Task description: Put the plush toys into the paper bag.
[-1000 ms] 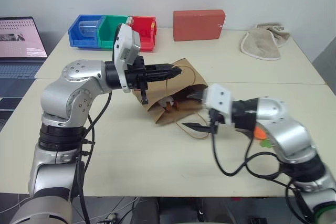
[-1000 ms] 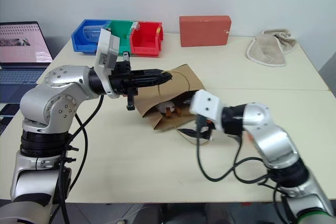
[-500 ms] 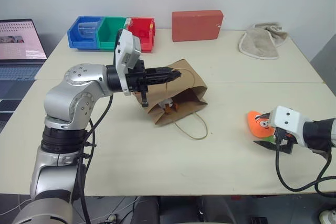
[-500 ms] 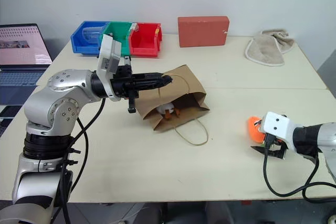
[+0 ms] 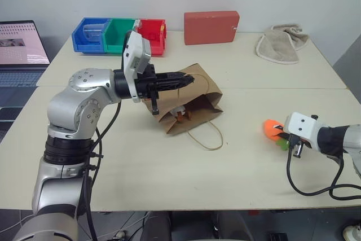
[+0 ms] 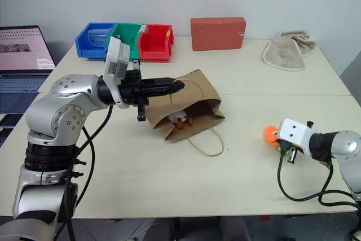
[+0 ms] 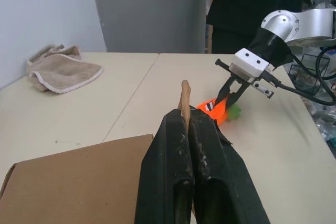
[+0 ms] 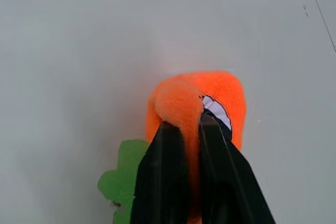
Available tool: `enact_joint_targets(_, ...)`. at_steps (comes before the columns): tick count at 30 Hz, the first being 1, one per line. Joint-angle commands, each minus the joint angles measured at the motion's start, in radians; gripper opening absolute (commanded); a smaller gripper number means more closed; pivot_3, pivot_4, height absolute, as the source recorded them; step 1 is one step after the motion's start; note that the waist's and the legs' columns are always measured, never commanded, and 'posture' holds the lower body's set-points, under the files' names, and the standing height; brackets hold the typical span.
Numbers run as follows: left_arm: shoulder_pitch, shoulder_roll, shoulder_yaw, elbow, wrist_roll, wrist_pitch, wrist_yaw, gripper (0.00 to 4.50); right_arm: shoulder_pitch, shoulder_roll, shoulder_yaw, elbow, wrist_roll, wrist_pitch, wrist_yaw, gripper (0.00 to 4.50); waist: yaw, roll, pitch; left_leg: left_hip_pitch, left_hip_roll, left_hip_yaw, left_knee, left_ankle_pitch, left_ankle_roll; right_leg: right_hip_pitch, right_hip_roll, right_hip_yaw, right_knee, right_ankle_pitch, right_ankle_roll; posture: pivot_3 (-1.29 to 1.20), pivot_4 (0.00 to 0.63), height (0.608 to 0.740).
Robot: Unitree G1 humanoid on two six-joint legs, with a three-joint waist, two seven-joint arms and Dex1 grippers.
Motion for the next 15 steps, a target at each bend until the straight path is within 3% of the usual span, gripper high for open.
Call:
enact_joint_targets(1,-0.024,0.017,0.022,-0.015,-0.006,-0.004,-0.004,0.0,-0.036,-0.024,-0.022,-0.09,0.071,-0.002,0.081,0.01,-0.001,0.0,0.0,0.0,0.0,0.0,0.0,0.0,0.0,0.0,0.0,0.0,0.0,0.0,0.0,0.0,0.15,0.74)
enact_joint_targets(5,-0.038,0.02,0.019,-0.002,-0.004,-0.007,-0.012,0.0,-0.128,0.003,0.008,-0.266,0.209,0.072,0.166,0.01,-0.007,0.0,0.0,0.0,0.0,-0.001,-0.001,0.0,0.0,0.0,0.0,0.0,0.001,0.001,0.002,0.0,0.15,0.74)
enact_joint_targets(9,-0.058,0.017,0.017,0.017,0.001,-0.014,-0.019,0.0,-0.282,0.122,0.122,-0.378,0.256,0.157,0.134,0.01,-0.007,0.0,0.0,0.0,0.001,-0.001,0.0,0.0,0.0,0.0,0.0,-0.001,0.001,0.002,0.003,0.0,0.15,0.74)
enact_joint_targets(11,-0.068,0.015,0.018,0.025,0.001,-0.016,-0.021,0.0,-0.339,0.182,0.178,-0.388,0.236,0.181,0.102,0.01,-0.006,0.0,0.0,0.0,0.0,-0.002,0.0,0.0,0.0,0.0,0.0,-0.001,0.0,0.002,0.003,0.0,0.15,0.74)
enact_joint_targets(15,-0.076,0.018,0.018,0.03,-0.002,-0.017,-0.029,0.0,-0.47,0.341,0.371,-0.273,0.044,0.131,0.002,0.01,-0.005,0.0,0.0,-0.001,0.0,-0.002,0.0,0.0,0.0,-0.001,0.0,-0.001,0.0,0.002,0.003,0.0,0.15,0.74)
